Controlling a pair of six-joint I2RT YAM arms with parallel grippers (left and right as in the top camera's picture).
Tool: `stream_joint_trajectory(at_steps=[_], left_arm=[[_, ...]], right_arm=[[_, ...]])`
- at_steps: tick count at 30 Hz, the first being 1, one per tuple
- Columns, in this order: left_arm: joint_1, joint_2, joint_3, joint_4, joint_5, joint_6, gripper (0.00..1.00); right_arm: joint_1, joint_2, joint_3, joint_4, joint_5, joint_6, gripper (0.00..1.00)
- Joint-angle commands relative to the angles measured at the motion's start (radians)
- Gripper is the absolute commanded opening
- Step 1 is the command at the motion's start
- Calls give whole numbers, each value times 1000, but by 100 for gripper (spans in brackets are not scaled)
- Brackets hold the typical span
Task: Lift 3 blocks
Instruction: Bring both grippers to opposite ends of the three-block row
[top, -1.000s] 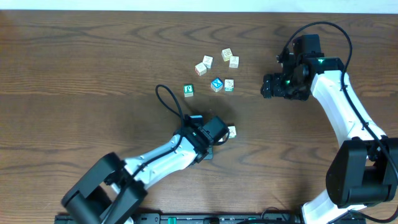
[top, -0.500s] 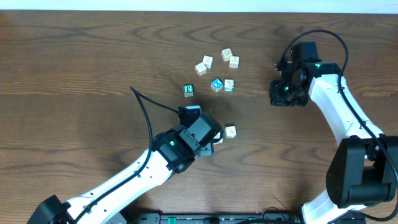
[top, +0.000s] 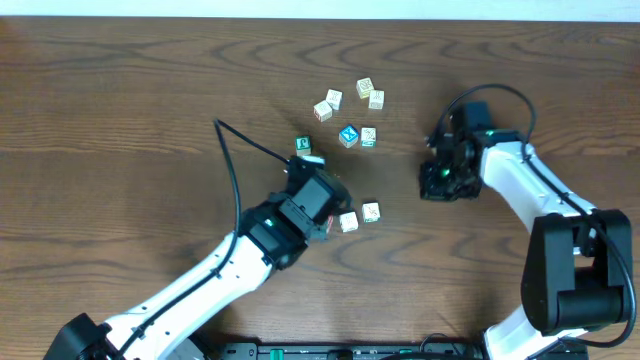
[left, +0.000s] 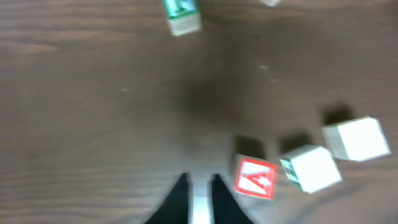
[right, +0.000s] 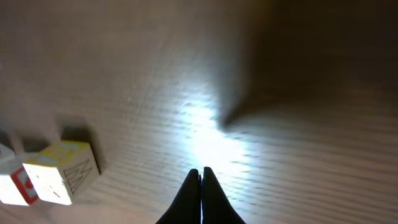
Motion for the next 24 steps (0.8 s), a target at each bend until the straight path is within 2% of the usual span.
stream_joint_trajectory(at_steps=[1,4,10,14,24], left_arm=[[65,35,3,-3,-38,-9,8],[130,69,3,2,-1,-35,8],[228,149,-14,47,194,-35,8],[238,190,-40,97,267,-34,8],[237,206,-91,118,414,-35,7]], right_arm=[[24,-1,-25,14,-33,5,1],[42,-1,-34,21,-32,5,1],[77,-1,-35,40,-37,2,1],[113,-1,-39,64,-93,-67,1],[214,-1,-68,127,-100,-71,1]])
